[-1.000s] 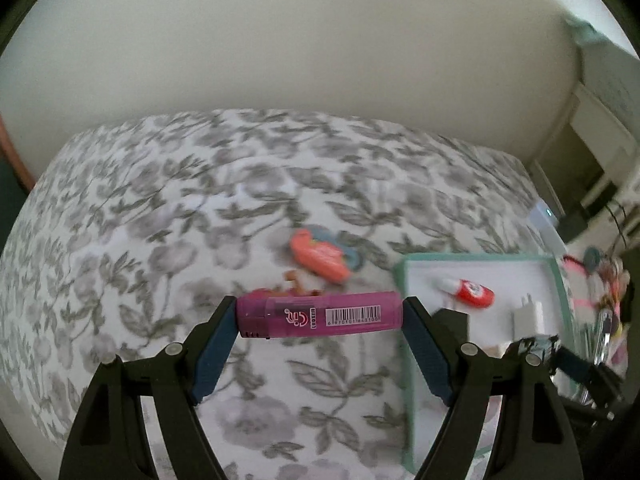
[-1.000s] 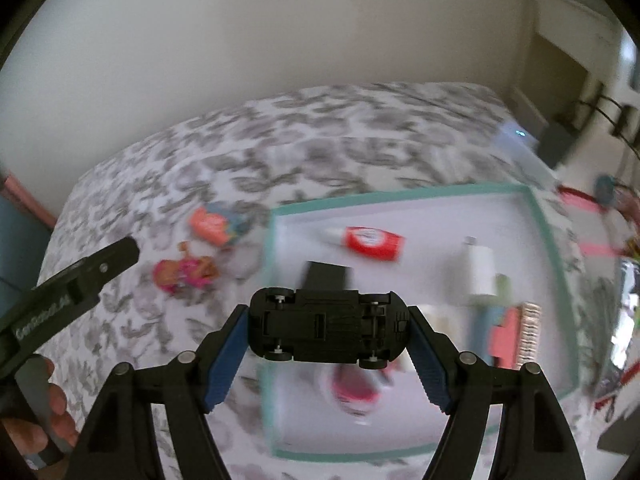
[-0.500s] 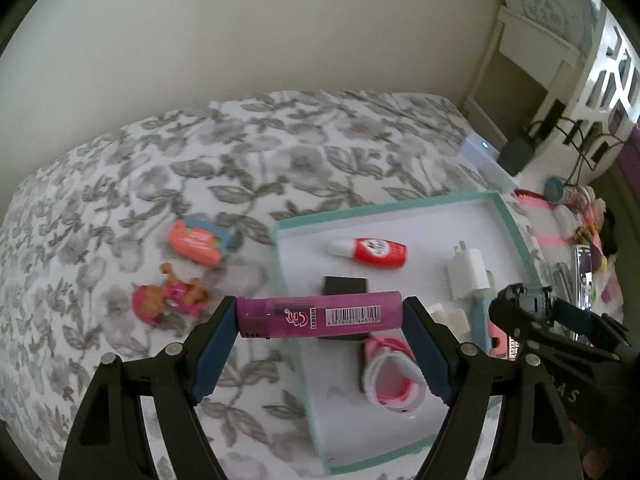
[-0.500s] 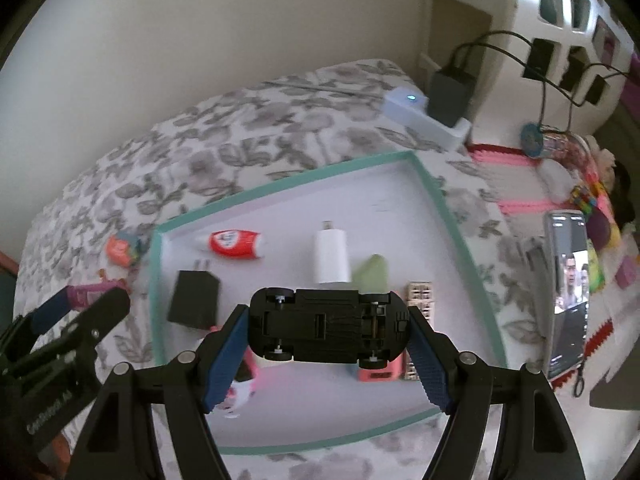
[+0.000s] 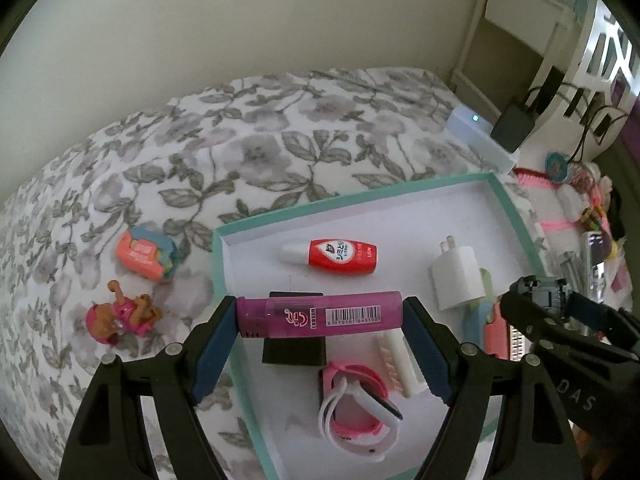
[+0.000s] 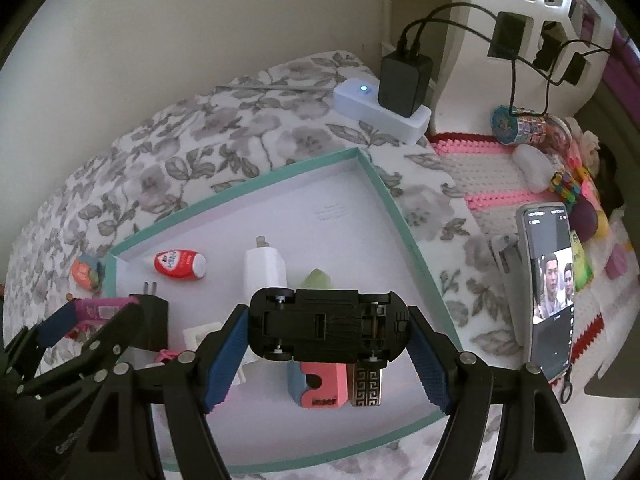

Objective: Organize rigid objects
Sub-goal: 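Lift the pink stick and black toy car and carry them over the tray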

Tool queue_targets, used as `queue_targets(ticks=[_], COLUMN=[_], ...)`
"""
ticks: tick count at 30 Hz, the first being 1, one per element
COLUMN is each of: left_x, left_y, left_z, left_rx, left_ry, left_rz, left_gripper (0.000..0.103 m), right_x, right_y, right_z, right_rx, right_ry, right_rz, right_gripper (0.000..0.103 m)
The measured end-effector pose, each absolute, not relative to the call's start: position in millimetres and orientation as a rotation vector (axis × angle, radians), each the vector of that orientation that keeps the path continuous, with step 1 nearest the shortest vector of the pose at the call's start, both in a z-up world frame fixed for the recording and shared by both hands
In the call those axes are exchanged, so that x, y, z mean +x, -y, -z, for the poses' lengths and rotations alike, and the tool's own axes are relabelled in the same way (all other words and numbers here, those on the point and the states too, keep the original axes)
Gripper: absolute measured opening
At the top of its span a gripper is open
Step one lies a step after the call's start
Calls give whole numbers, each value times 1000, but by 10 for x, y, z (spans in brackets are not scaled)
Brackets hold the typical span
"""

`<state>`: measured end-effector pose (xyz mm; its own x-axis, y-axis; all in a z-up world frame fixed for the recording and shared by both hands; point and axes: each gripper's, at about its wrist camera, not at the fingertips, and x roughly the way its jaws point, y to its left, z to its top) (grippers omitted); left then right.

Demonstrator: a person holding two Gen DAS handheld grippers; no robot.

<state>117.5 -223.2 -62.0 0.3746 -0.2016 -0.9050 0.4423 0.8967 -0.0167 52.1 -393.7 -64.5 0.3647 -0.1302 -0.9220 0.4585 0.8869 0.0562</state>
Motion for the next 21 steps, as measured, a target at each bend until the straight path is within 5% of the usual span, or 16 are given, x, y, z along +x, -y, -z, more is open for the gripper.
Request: queue_targets(ticks=[21], left_x=[1136], left_y=[2382], left_z=[889], left_rx=[323], left_ry=[-1141], left_rz=[415], left_gripper=[82], right_x=[556], right_y=[4090], right_z=[976], right_rx=[373], right_ry=[-1205], right_rz=[400], right_gripper=[78])
